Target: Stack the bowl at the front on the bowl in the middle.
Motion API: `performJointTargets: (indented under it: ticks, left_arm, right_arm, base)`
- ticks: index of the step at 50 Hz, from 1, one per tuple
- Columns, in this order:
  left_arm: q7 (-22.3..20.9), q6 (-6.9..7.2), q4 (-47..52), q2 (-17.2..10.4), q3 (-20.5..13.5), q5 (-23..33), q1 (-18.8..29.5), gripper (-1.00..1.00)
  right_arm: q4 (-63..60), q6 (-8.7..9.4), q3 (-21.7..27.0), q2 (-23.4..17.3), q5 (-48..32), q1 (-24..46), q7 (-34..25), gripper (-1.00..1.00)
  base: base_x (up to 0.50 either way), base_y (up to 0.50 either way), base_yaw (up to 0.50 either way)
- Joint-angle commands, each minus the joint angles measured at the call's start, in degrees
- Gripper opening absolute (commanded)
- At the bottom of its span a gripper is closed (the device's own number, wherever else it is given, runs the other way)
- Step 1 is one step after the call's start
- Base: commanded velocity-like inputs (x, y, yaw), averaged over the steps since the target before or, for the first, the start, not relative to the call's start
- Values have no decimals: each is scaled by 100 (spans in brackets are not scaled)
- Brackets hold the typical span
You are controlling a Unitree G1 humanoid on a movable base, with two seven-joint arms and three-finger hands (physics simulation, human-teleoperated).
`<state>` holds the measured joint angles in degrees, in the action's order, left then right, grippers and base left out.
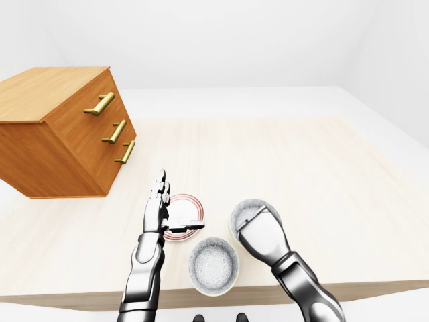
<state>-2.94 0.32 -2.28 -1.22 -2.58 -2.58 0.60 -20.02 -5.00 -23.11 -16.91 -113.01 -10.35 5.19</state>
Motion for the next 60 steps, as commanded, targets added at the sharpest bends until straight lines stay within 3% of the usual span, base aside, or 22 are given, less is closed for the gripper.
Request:
performJointTargets:
  ticks: [1, 18, 39, 42, 47, 53, 56, 60]
  left_arm:
    - [3, -4, 1, 4, 9, 10, -8, 100]
    - [1, -62, -60, 1, 2, 12, 2, 100]
    - [23, 34, 65, 6, 7, 6, -23, 100]
    - [19, -10, 17, 6, 2, 4, -14, 100]
    - [35, 71, 108, 8, 9, 8, -27, 100]
    - [39, 10, 18, 2, -8, 6, 2, 100]
    - [49, 71, 98, 6, 1, 8, -18, 100]
    - [53, 31, 48, 5, -6, 9, -11, 100]
  right_arm:
    - [-1, 0, 149, 5, 1, 23, 173, -100]
    - [133, 0, 19, -46, 1, 86, 226, -100]
    - [750, 0, -197, -100, 1, 324, 505, -100]
    - [793, 0, -204, -94, 1, 339, 525, -100]
    - [961, 0, -263, -99, 1, 395, 621, -100]
    - [908, 0, -223, -71, 1, 385, 606, -100]
    - [947, 0, -210, -66, 1, 414, 630, -100]
    - [991, 0, -197, -53, 1, 450, 652, -100]
  base:
    - [0, 0, 0]
    - [0, 0, 0]
    - [0, 0, 0]
    - [0, 0, 0]
    - [0, 0, 0]
    - [0, 0, 0]
    - [0, 0, 0]
    - [0, 0, 0]
